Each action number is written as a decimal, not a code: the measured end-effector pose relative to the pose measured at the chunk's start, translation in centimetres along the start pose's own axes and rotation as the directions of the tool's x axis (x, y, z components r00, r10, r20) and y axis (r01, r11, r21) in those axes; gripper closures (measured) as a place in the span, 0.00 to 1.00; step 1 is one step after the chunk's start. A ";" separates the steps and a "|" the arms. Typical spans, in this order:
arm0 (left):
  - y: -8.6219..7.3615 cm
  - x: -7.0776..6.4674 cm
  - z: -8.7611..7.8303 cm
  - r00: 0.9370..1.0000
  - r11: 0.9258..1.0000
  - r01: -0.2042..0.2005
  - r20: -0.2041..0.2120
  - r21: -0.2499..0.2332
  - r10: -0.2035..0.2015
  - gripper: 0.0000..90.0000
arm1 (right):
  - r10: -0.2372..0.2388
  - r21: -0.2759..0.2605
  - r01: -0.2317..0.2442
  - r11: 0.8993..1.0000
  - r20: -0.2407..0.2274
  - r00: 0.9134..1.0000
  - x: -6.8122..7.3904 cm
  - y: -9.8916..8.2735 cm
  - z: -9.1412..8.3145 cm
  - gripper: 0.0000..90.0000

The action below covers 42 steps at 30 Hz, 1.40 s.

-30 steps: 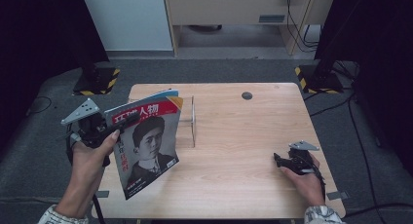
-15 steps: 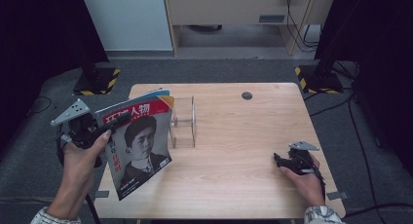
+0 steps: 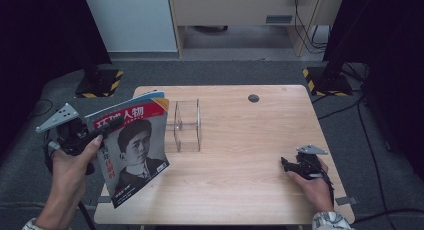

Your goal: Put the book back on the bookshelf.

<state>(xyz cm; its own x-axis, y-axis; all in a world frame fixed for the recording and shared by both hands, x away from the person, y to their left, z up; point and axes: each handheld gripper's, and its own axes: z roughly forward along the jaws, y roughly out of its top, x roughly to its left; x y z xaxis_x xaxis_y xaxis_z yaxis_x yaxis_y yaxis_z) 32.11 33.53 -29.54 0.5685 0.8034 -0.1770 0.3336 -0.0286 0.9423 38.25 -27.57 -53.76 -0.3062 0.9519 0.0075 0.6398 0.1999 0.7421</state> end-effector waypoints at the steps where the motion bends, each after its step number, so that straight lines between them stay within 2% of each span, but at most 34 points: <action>1: 0.0 0.1 -0.2 1.000 1.000 0.002 -0.003 -0.003 -0.002 0.96 | 0.001 0.000 -0.001 1.000 0.000 1.000 0.0 0.0 0.0 0.29; 8: 0.1 0.7 -1.5 1.000 1.000 -0.007 -0.029 -0.002 0.007 0.96 | -0.003 0.000 0.003 1.000 -0.001 1.000 0.0 0.0 0.0 0.29; 17: -0.3 2.1 -2.8 0.999 1.000 0.004 -0.053 -0.018 -0.005 0.96 | -0.001 -0.001 0.001 1.000 -0.003 1.000 0.0 0.0 0.0 0.29; 23: -0.7 3.1 -3.9 0.995 1.000 0.011 -0.098 -0.030 -0.014 0.96 | -0.006 -0.003 0.006 1.000 -0.002 1.000 -0.1 0.0 0.0 0.29; 31: -0.7 4.3 -3.0 0.993 0.998 0.021 -0.118 -0.052 -0.027 0.96 | -0.005 -0.003 0.005 1.000 -0.002 1.000 0.0 0.0 0.0 0.29; 42: -0.4 5.7 -0.7 0.988 0.997 0.020 -0.152 -0.075 -0.032 0.96 | -0.005 -0.002 0.005 1.000 -0.003 1.000 -0.1 0.0 0.1 0.29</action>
<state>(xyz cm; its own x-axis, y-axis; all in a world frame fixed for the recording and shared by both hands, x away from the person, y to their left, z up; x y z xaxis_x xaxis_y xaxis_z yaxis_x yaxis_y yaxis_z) 34.71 38.51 -30.71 0.4367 0.8850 -0.1615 0.2881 0.0325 0.9571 38.33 -27.62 -53.77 -0.3115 0.9502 0.0063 0.6371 0.2040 0.7433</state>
